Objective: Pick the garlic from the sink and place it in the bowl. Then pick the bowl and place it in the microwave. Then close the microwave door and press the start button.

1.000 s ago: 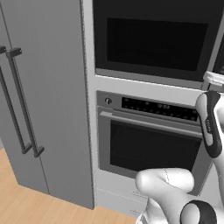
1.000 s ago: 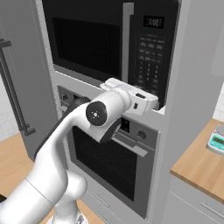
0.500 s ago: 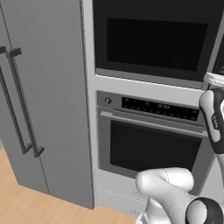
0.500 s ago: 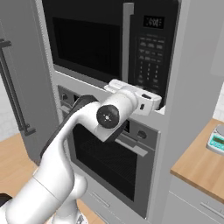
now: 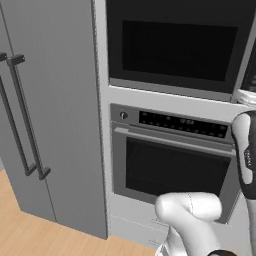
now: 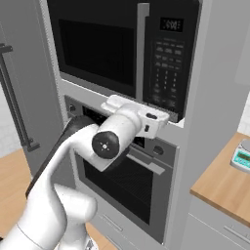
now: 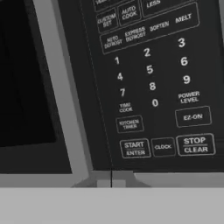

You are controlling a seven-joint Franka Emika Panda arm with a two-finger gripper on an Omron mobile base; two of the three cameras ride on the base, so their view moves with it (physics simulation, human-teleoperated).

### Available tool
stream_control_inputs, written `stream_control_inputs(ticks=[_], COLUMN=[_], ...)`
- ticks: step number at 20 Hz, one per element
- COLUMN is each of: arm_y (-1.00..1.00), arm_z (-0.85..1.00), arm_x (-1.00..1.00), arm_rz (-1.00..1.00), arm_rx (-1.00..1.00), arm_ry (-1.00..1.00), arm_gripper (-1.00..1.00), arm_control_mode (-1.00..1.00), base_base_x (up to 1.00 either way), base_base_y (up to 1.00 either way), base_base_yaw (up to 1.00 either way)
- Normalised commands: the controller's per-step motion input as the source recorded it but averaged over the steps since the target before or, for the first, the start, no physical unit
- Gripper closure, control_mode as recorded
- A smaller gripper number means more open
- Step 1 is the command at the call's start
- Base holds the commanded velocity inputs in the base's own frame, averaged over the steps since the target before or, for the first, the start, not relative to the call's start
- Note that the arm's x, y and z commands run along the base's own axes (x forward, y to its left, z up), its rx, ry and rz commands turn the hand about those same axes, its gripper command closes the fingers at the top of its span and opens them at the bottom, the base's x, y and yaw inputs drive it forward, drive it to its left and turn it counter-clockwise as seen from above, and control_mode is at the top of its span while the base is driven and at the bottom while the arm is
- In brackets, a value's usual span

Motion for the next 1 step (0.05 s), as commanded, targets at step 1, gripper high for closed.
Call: stream_control_inputs(ticks=[1], arm_y=[0.51], arm_z=[0.0], arm_x=[-0.73], arm_rz=[0.0], arm_rx=[0.01], arm_ry=[-0.07], arm_gripper=[1.0], arm_control_mode=[-1.0], base_base_x=[0.0], base_base_y=[0.0], base_base_yaw=[0.0])
